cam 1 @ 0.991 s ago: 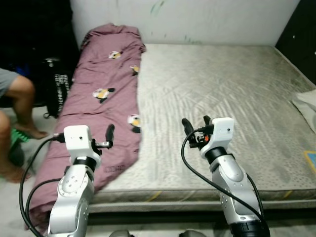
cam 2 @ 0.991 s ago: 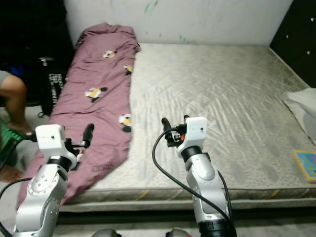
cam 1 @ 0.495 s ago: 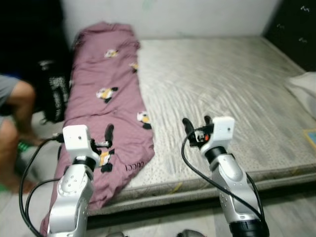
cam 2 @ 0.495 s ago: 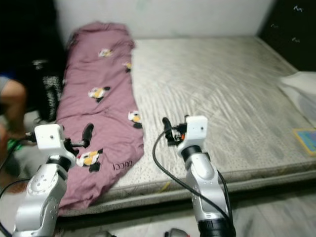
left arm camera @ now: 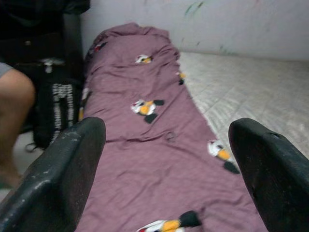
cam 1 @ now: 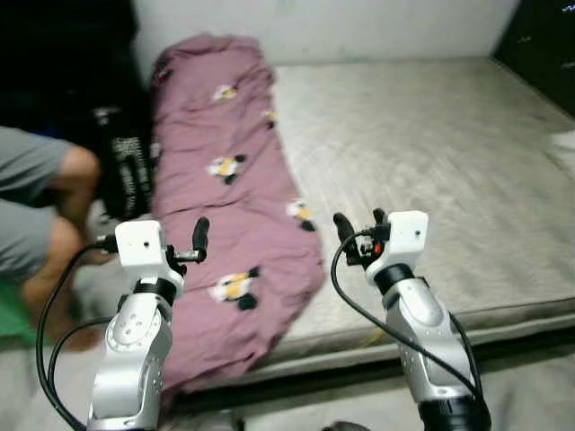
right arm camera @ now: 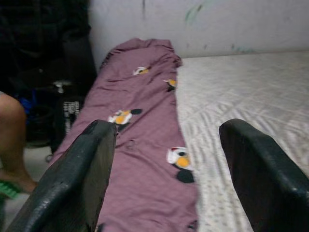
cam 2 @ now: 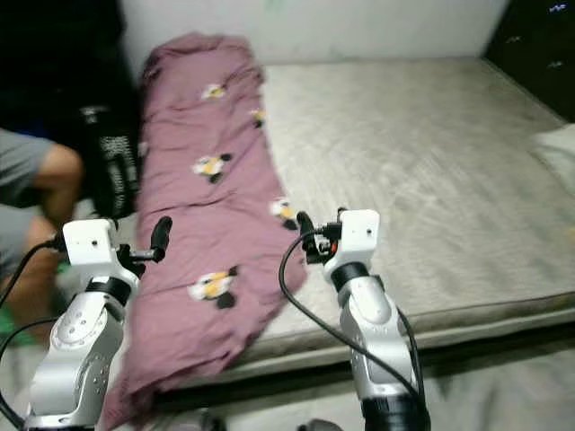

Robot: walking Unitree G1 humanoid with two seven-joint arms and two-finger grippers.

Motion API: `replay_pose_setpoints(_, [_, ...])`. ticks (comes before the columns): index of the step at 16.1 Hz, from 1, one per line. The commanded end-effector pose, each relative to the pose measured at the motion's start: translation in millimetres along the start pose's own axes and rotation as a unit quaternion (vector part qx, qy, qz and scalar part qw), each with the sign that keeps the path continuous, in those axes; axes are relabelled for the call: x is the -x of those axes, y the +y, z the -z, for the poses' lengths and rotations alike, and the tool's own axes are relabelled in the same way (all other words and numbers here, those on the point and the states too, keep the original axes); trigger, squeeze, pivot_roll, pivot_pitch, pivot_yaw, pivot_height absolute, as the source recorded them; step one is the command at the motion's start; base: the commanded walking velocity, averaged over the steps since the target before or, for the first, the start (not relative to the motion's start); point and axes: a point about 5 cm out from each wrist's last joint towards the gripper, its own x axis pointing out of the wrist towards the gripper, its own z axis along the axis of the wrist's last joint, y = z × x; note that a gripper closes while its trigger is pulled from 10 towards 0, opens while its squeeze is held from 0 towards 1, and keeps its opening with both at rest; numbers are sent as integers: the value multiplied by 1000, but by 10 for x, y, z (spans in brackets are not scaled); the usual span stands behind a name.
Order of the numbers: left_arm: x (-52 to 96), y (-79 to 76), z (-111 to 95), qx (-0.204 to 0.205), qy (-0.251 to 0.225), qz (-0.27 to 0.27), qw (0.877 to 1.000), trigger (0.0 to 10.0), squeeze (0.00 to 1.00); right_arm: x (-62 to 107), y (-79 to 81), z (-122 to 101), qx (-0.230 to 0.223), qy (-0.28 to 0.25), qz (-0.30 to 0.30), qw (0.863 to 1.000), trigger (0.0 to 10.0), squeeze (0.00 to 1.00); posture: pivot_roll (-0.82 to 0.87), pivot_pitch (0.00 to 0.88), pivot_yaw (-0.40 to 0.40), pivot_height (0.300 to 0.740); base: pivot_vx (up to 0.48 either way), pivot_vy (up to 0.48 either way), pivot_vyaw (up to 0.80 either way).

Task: Clean up the room

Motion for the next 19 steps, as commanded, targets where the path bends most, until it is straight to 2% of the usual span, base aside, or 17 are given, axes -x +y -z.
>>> replay_pose_setpoints(1, [6,-57,0,1,-1,10,1000,10000,0,35,-103,10,4,4,18,1000,10000,0,11,52,-2,740,0,0,0])
replay_pose_setpoints(3, [43,-4,-35,-10,-9,-2,1000,10000,0,42,-116,15,5,6,23,1000,10000,0,13,54,-1,740,0,0,0])
replay_pose_setpoints(11, [145,48,12,-6,9,1,1000,10000,0,86,-175,27,8,11,34,999,10000,0,14,53,6,740,0,0,-800])
replay_pose_setpoints(19, [150,172,-35,-26,4,-18,999,10000,0,100,-256,0,20,7,42,999,10000,0,11,79,24,740,0,0,-800])
